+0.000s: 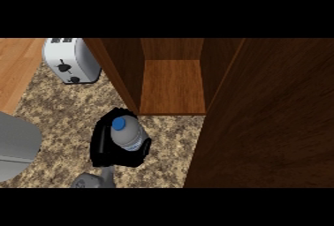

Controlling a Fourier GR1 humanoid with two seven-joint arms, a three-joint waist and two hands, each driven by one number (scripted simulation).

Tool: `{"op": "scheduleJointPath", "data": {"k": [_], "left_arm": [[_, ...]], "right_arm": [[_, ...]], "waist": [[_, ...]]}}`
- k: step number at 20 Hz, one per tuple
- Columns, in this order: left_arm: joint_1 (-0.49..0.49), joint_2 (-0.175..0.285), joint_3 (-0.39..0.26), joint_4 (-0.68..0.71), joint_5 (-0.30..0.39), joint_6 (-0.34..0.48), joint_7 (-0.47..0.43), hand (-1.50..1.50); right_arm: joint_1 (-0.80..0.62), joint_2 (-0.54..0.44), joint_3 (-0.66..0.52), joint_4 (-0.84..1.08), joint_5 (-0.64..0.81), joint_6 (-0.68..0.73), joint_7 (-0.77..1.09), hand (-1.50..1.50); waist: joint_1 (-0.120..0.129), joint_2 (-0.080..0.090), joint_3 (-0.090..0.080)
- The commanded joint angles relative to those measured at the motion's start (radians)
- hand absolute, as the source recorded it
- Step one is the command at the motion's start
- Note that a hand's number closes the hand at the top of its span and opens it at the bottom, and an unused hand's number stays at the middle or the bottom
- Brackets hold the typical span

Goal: Pick up the bottled water, place it into the cabinet and close the cabinet

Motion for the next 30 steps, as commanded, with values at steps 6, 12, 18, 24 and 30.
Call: {"op": "scheduleJointPath", "data": {"k": [6, 12, 18, 24, 30], "left_arm": [[-0.219, 0.000, -0.039, 0.105, 0.016, 0.139, 0.042, 1.50], [-0.409, 0.000, -0.088, 0.116, 0.000, 0.355, 0.127, 1.50], [-0.545, 0.000, -0.019, 0.344, 0.013, 0.307, 0.085, 1.50], [-0.629, 0.000, 0.040, 0.482, -0.029, 0.304, 0.065, 1.50], [-0.792, 0.000, 0.083, 0.721, -0.021, 0.355, 0.043, 1.50]], "right_arm": [[0.019, -0.017, -0.033, -0.051, 0.033, 0.031, -0.013, -1.50], [0.065, -0.040, 0.013, -0.077, 0.047, 0.014, -0.024, -1.50], [0.054, -0.044, -0.012, -0.084, 0.016, 0.018, -0.045, -1.50], [0.047, -0.033, 0.011, -0.112, 0.068, 0.002, 0.028, -1.50], [0.075, -0.065, 0.033, -0.139, 0.037, 0.009, -0.014, -1.50]], "waist": [[-0.001, 0.003, 0.000], [-0.008, 0.001, 0.000], [-0.011, 0.005, 0.000], [-0.010, 0.004, -0.001], [-0.030, 0.007, -0.001]]}}
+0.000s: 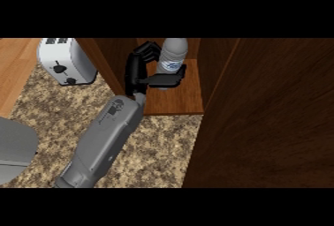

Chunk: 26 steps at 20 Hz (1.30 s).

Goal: Pick up the bottled water, place it into the cabinet and close the cabinet

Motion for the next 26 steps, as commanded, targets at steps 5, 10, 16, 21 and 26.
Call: {"op": "scheduleJointPath", "data": {"k": [5, 10, 16, 21, 26], "left_arm": [[-0.175, -0.003, 0.094, 0.312, 0.002, 0.008, -0.080, 1.50], [-0.223, 0.004, 0.086, 0.453, -0.075, 0.057, -0.120, 1.50], [-0.236, -0.003, 0.089, 0.571, -0.056, 0.124, -0.173, 1.50], [-0.257, -0.003, 0.139, 0.638, -0.050, 0.111, -0.216, 1.50], [-0.296, 0.017, 0.147, 0.696, -0.055, 0.099, -0.223, 1.50]], "right_arm": [[0.023, -0.032, 0.035, -0.089, 0.038, 0.016, 0.010, -1.50], [0.024, -0.045, 0.000, -0.105, 0.002, 0.019, -0.014, -1.50], [-0.001, -0.045, 0.004, -0.117, 0.001, 0.025, 0.029, -1.50], [0.065, -0.085, -0.023, -0.113, -0.050, 0.040, -0.041, -1.50], [-0.003, -0.043, -0.017, -0.058, -0.032, 0.028, -0.026, -1.50]], "waist": [[-0.017, 0.007, 0.000], [-0.025, 0.010, 0.000], [-0.036, 0.014, -0.001], [-0.033, 0.014, 0.000], [-0.026, 0.016, -0.001]]}}
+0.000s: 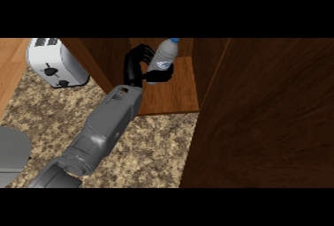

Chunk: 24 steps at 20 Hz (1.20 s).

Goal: Pick up the bottled water, place it into the cabinet and close the cabinet

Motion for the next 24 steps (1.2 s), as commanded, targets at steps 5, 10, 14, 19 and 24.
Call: {"op": "scheduleJointPath", "data": {"k": [5, 10, 14, 19, 24], "left_arm": [[-0.082, 0.022, -0.010, 0.121, -0.049, 0.077, 0.014, -1.50], [-0.050, 0.008, -0.048, 0.179, -0.097, 0.119, 0.007, -1.50], [-0.022, 0.021, -0.031, 0.176, -0.087, 0.143, -0.020, -1.50], [-0.011, 0.007, -0.018, 0.159, -0.082, 0.166, -0.039, -1.50], [-0.023, 0.000, -0.005, 0.125, -0.076, 0.068, -0.073, -1.50]], "right_arm": [[0.011, -0.021, 0.015, -0.064, 0.018, 0.013, 0.014, -1.50], [0.017, -0.031, -0.020, -0.070, -0.028, 0.024, -0.027, -1.50], [0.013, -0.025, 0.031, -0.088, 0.030, 0.004, 0.006, -1.50], [0.066, -0.063, 0.039, -0.104, 0.016, 0.009, -0.020, -1.50], [0.047, -0.042, 0.039, -0.072, 0.000, 0.002, -0.037, -1.50]], "waist": [[-0.017, 0.006, 0.000], [-0.016, 0.010, 0.001], [-0.027, 0.011, -0.002], [-0.021, 0.005, -0.001], [-0.014, 0.005, -0.001]]}}
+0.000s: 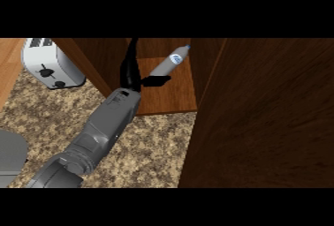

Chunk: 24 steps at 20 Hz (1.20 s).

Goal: Pick up the bottled water, place it into the cabinet and close the cabinet

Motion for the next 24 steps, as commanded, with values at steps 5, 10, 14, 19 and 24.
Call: {"op": "scheduleJointPath", "data": {"k": [5, 10, 14, 19, 24], "left_arm": [[0.040, 0.003, 0.067, -0.125, 0.061, -0.229, -0.171, 1.50], [0.056, -0.006, 0.090, -0.172, 0.121, -0.379, -0.232, 1.50], [0.089, -0.006, 0.074, -0.206, 0.191, -0.494, -0.258, 1.50], [0.121, -0.006, 0.029, -0.295, 0.226, -0.618, -0.166, 1.50], [0.242, -0.006, -0.056, -0.404, 0.280, -0.743, -0.154, 1.50]], "right_arm": [[0.033, -0.015, 0.032, -0.057, 0.029, -0.003, 0.000, -1.50], [0.012, -0.002, 0.044, -0.040, 0.041, -0.006, 0.009, -1.50], [0.009, -0.012, 0.050, -0.101, 0.056, -0.022, 0.057, -1.50], [0.005, 0.010, 0.049, -0.006, 0.093, -0.050, 0.035, -1.50], [-0.025, -0.009, 0.012, -0.027, 0.090, -0.059, 0.061, -1.50]], "waist": [[0.013, -0.006, -0.001], [0.029, -0.014, 0.000], [0.020, -0.019, 0.000], [0.070, -0.032, 0.001], [0.085, -0.037, 0.001]]}}
